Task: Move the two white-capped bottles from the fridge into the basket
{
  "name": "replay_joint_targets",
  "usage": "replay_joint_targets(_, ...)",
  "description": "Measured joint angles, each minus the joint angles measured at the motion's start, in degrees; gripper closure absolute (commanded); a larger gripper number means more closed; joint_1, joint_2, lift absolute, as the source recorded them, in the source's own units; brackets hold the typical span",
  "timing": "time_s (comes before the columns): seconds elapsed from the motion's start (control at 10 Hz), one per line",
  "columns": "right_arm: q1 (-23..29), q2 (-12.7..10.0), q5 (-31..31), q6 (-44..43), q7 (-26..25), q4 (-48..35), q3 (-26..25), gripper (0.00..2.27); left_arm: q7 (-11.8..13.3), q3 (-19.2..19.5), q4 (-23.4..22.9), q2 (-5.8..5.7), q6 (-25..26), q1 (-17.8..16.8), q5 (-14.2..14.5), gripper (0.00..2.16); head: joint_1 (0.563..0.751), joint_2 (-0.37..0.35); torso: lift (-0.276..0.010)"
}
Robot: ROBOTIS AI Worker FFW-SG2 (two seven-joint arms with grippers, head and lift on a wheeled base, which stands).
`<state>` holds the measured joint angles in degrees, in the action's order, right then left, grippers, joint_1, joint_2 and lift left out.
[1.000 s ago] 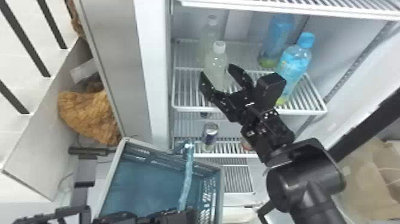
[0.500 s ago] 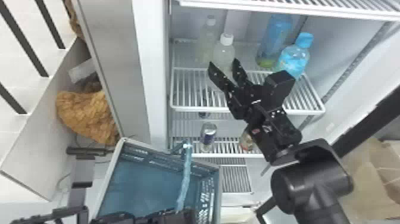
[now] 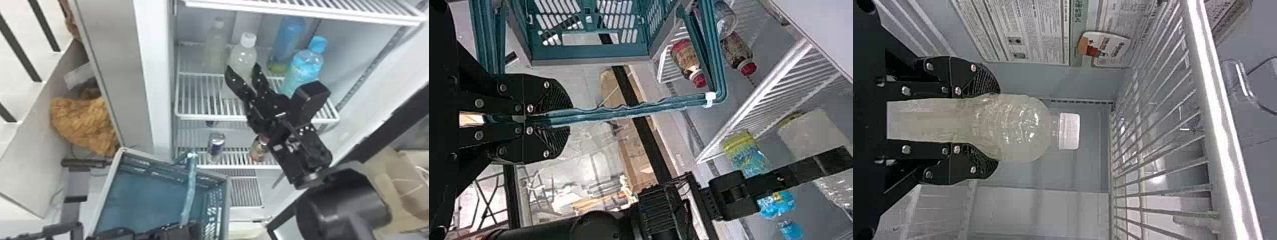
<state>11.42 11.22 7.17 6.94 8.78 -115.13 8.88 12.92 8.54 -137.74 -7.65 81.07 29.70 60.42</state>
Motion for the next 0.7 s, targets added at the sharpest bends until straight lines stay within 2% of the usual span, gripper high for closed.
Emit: replay_joint_targets(0.7, 17.6, 0.9, 2.6, 9.4, 0.1, -21.2, -4.8, 0.91, 0.0, 0.3, 0.0, 0.09, -0.2, 0.2, 0.1, 1.21, 0.695, -0.197, 0.000)
